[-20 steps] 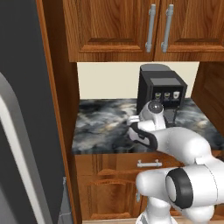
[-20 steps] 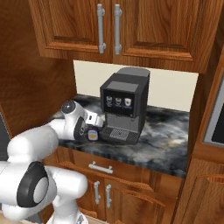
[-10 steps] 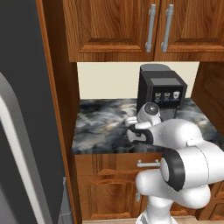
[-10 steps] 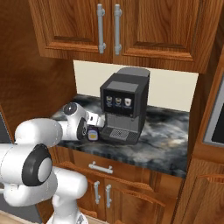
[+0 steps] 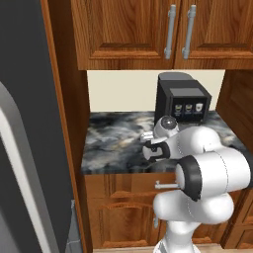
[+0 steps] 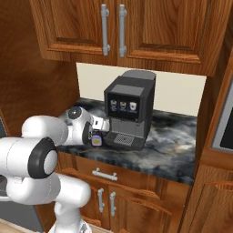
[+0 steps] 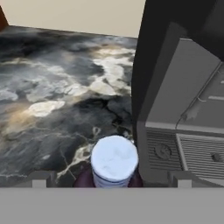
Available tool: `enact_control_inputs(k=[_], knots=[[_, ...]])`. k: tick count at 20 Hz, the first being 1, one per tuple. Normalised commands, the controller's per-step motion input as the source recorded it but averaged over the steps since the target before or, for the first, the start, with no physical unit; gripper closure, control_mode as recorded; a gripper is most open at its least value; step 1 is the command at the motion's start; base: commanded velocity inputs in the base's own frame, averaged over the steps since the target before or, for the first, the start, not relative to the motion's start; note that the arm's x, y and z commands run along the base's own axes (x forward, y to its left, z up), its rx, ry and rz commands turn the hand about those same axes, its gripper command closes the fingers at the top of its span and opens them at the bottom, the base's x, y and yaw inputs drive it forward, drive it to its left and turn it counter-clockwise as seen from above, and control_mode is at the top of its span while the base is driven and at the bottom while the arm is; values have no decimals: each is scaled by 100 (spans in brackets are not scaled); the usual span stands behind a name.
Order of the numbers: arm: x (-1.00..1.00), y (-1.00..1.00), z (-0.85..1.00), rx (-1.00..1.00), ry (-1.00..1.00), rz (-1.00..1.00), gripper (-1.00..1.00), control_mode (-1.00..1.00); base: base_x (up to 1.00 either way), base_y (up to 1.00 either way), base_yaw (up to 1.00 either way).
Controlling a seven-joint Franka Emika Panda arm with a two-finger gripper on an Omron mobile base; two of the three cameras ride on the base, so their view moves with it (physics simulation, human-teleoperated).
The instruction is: Place the condiment bottle and mustard from the counter to the top shelf of the fridge. If the existing items in the fridge are on the top shelf, move them to other shelves.
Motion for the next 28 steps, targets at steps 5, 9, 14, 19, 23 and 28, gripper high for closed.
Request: enact_control_inputs(k=[5, 9, 14, 19, 23, 28], knots=[[1, 0, -1, 0, 0, 0, -100, -100, 0, 0, 0], [3, 0, 0, 0, 0, 0, -100, -100, 0, 0, 0], [11, 0, 0, 0, 0, 0, -100, -100, 0, 0, 0], [16, 0, 0, 0, 0, 0, -100, -100, 0, 0, 0], [12, 0, -3, -1, 0, 0, 100, -100, 0, 0, 0], [2, 0, -1, 0, 0, 0, 100, -100, 0, 0, 0]])
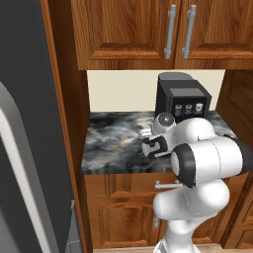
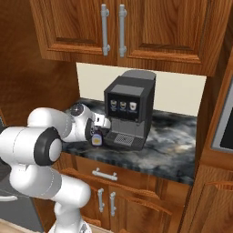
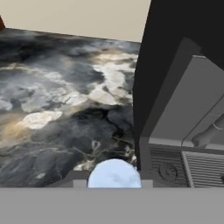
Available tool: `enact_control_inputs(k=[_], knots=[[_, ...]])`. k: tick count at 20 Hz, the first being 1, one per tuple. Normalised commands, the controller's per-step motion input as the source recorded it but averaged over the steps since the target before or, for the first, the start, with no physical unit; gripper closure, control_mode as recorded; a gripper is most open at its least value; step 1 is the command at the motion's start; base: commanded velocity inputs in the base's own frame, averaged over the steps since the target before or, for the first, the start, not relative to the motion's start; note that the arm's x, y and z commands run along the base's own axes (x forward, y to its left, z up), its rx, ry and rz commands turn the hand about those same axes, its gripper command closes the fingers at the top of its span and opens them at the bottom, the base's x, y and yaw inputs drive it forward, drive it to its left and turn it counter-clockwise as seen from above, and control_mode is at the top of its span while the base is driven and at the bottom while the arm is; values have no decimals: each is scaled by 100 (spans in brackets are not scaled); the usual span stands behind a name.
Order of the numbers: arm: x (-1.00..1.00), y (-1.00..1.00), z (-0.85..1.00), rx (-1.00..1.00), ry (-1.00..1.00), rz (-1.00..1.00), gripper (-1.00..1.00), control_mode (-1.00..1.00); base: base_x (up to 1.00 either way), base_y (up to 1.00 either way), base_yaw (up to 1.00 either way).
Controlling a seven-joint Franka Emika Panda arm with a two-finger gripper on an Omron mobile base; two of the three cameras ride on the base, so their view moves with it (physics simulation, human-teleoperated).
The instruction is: Place the condiment bottle and mustard from the counter to the top shelf of the fridge. If the existing items in the fridge are on the top shelf, move them to other shelves.
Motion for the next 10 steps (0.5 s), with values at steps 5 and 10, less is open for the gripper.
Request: enact_control_inputs(k=[5, 10], knots=[[-19, 1, 13, 0, 0, 0, 100, -100, 0, 0, 0], [-77, 3, 71, 0, 0, 0, 100, -100, 0, 0, 0]])
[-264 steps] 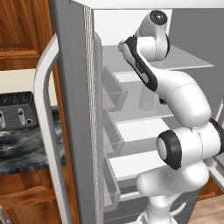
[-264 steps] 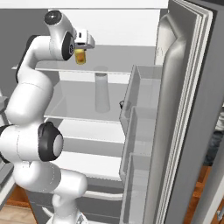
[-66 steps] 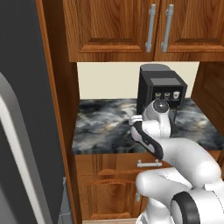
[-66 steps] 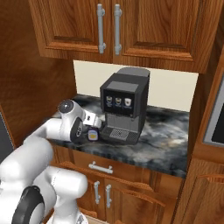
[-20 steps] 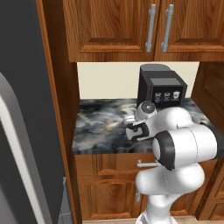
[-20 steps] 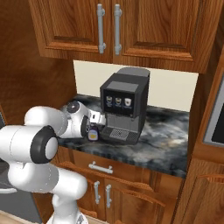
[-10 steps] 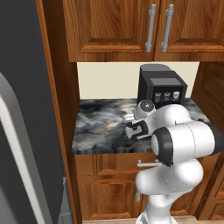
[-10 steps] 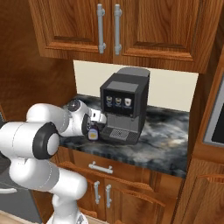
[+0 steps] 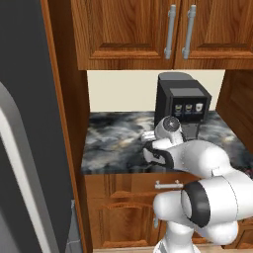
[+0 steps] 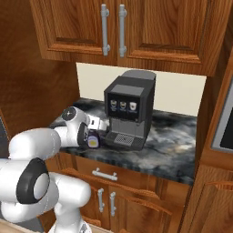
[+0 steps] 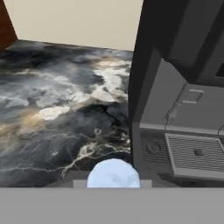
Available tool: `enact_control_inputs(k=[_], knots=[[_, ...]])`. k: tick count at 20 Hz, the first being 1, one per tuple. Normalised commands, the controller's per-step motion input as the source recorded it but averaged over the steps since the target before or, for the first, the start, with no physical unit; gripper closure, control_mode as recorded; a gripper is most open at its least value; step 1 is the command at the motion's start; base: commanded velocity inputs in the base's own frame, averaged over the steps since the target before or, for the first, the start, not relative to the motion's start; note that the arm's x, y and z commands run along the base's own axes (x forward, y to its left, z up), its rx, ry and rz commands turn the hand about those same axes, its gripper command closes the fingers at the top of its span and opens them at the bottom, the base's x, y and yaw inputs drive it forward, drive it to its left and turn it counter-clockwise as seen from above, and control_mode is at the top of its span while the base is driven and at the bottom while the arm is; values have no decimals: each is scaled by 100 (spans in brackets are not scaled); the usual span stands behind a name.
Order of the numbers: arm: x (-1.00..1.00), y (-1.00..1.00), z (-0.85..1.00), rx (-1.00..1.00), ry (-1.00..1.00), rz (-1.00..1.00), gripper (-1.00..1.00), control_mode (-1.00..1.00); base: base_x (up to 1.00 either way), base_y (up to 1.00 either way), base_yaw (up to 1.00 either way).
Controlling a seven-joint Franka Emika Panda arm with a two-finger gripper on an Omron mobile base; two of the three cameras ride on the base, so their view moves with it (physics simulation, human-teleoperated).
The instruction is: Place the condiment bottle and mustard from the counter to the top shelf of the fridge. If the existing items in the fridge are on the top shelf, move them to other shelves.
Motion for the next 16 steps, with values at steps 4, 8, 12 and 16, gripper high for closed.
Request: enact_control_inputs(k=[4, 8, 12, 16], knots=[[-99, 0, 100, 0, 0, 0, 100, -100, 0, 0, 0], [-99, 1, 100, 0, 0, 0, 100, -100, 0, 0, 0], [-100, 8, 100, -1, 0, 0, 100, -100, 0, 0, 0], [-99, 1, 100, 0, 0, 0, 100, -100, 0, 0, 0]])
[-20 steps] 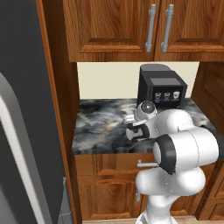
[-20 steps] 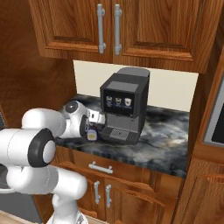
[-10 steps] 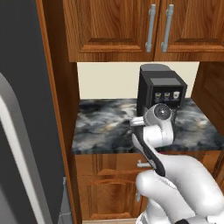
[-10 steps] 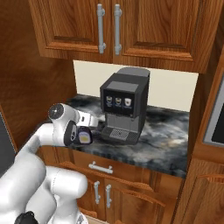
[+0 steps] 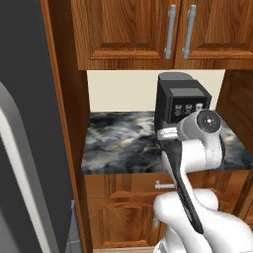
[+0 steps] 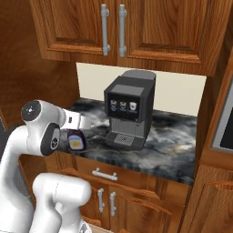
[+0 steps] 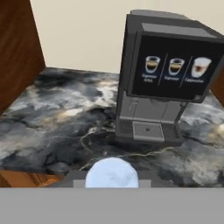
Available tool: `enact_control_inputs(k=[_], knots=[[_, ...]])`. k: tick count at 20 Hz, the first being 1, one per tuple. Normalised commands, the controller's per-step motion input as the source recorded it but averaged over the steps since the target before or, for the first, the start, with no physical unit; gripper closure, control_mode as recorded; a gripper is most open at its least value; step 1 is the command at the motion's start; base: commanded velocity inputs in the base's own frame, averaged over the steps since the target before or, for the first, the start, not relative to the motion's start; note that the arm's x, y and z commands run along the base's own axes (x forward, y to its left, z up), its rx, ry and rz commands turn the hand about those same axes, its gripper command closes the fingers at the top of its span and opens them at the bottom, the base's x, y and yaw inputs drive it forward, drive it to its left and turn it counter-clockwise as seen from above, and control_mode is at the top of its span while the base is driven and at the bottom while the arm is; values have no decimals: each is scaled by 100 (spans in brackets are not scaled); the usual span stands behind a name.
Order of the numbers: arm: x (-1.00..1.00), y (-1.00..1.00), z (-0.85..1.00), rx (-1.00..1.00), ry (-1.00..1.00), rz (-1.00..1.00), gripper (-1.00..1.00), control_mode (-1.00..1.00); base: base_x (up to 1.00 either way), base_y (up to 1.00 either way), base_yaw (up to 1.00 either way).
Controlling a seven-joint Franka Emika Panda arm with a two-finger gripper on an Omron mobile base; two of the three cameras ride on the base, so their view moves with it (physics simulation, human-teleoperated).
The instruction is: Place the condiment bottle and mustard from the counter to the top shelf of the fridge. If the existing items in the fridge are on the top shelf, move them to other shelves.
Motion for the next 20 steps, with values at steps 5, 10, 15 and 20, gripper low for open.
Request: enact_control_inputs(k=[5, 10, 15, 20], knots=[[-72, 1, 95, 0, 11, 0, 100, -100, 0, 0, 0], [-35, 0, 27, 2, 6, 0, 100, -100, 0, 0, 0], [-19, 0, 0, 0, 1, 0, 100, -100, 0, 0, 0], [-64, 0, 10, 0, 0, 0, 100, -100, 0, 0, 0]])
